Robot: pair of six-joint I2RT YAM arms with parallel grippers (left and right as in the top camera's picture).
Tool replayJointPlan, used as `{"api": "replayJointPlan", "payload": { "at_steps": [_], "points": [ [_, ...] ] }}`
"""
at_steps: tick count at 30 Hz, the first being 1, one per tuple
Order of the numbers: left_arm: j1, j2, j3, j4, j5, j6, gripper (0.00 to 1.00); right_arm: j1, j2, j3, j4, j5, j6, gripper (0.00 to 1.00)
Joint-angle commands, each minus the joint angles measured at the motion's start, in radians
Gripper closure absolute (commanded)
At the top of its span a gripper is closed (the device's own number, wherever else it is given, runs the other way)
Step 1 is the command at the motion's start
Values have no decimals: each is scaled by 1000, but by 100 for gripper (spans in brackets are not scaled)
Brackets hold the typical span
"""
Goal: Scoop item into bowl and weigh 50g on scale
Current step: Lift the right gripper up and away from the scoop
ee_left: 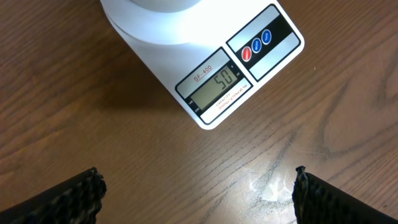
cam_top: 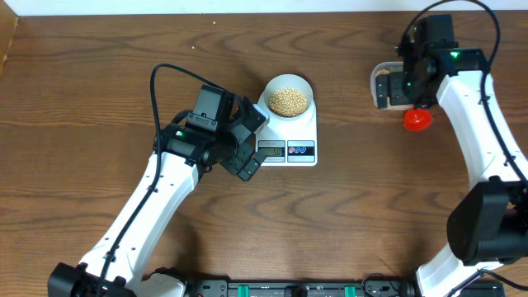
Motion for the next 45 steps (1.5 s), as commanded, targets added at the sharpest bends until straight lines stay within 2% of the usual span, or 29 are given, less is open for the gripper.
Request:
{"api": "replayJointPlan", "payload": {
  "at_steps": [1,11,21,25,45],
  "points": [
    [0,-10,27,-4,16,9,2,32,-9,10,8,-77,-53,1],
    [0,-10,27,-4,16,9,2,62,-40,22,20,-114,-91,1],
    [0,-10,27,-4,15,9,2,10,-218,26,-8,-275,-65,1],
    [0,-10,27,-4,16,10,2,11,-258,26,-43,-280,-66,1],
    [0,-10,27,-4,15,9,2,12,-261,25,-71,-279,-66,1]
  ]
}}
